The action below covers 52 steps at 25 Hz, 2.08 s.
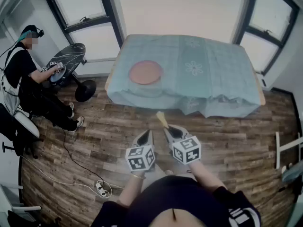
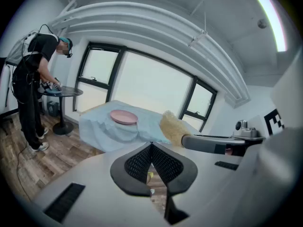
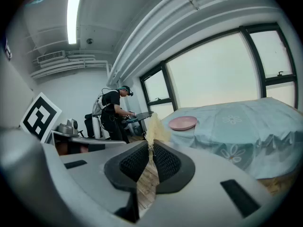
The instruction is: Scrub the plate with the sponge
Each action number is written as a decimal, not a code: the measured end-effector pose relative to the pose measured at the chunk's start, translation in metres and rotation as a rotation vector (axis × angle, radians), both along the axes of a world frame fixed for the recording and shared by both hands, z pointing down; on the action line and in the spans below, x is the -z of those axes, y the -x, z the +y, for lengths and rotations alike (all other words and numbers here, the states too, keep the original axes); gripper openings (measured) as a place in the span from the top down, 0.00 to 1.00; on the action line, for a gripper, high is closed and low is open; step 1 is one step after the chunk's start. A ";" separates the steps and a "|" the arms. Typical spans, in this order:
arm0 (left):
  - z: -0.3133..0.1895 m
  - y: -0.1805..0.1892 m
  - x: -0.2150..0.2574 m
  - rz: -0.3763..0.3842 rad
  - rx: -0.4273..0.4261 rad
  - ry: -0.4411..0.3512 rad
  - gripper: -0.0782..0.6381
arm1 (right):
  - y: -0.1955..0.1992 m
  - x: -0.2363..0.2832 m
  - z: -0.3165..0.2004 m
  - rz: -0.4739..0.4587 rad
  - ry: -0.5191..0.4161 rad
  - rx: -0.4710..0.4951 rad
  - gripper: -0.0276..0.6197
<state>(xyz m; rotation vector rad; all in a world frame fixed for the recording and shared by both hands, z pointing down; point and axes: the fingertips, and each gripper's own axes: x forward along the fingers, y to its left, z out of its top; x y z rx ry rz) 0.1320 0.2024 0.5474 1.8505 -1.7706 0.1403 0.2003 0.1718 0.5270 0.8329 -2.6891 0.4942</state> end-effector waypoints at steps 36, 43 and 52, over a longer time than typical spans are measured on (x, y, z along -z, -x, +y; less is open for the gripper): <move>-0.080 0.072 -0.022 0.015 0.079 0.028 0.88 | 0.064 -0.012 -0.081 -0.015 0.042 0.038 0.90; -0.131 0.111 -0.021 0.022 0.048 0.039 0.88 | 0.102 -0.008 -0.133 -0.011 0.055 0.005 0.90; -0.199 0.155 -0.018 0.014 -0.014 0.050 0.88 | 0.148 -0.001 -0.194 0.011 0.045 -0.028 0.90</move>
